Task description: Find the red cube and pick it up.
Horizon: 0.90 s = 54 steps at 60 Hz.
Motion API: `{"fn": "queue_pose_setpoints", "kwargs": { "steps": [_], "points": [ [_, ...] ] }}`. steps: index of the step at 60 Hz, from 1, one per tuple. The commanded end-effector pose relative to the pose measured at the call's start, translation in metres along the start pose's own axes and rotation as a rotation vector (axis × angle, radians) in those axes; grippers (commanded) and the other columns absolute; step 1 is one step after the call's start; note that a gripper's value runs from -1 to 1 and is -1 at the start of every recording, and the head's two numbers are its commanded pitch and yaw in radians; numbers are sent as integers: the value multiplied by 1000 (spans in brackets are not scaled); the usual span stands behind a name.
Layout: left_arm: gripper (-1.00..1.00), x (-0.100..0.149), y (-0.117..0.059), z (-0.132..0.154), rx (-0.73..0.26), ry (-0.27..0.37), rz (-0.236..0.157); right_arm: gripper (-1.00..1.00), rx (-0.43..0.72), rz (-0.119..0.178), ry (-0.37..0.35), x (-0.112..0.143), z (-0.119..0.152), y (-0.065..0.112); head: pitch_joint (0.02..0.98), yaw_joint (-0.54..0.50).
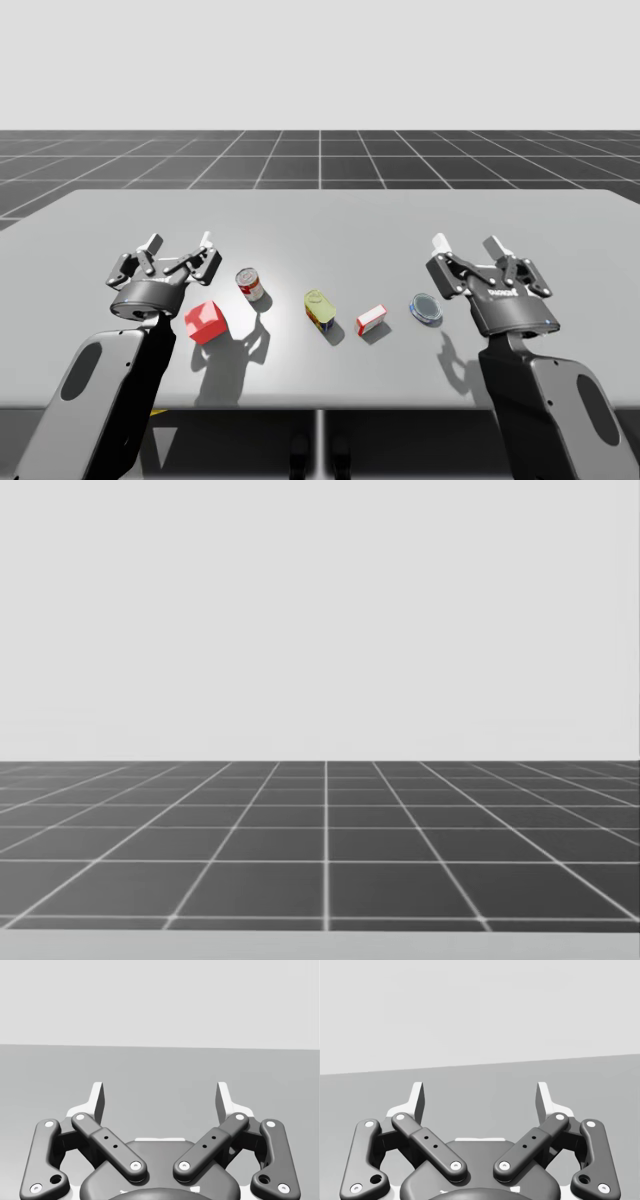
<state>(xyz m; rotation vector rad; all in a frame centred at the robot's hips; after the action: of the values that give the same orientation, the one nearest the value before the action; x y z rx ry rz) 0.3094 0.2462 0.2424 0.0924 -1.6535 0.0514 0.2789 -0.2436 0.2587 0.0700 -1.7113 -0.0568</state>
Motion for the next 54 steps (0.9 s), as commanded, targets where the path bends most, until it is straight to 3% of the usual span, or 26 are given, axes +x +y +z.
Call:
{"fn": "queue_pose_setpoints", "kwargs": {
  "steps": [1, 4, 16, 46, 54],
  "points": [
    [-1000, 0, 0, 0, 0, 0, -1, -1000, -22, -23, -15, 1, 2, 1, 55, 12],
    [-1000, 0, 0, 0, 0, 0, -1, -1000, 18, -29, 5, 1, 1, -1, 61, 13],
    [-1000, -1, 0, 0, -3, 4, -3, -1000, -10, -32, 40, 2, -2, -3, 136, 8],
    [-1000, -2, 0, -2, -4, 3, -15, -1000, -11, -20, 47, 1, -2, -3, 531, 33],
    [-1000, -3, -1, -2, -4, 6, -17, -1000, -12, -2, 52, 0, -2, -3, 610, 72]
  ]
}}
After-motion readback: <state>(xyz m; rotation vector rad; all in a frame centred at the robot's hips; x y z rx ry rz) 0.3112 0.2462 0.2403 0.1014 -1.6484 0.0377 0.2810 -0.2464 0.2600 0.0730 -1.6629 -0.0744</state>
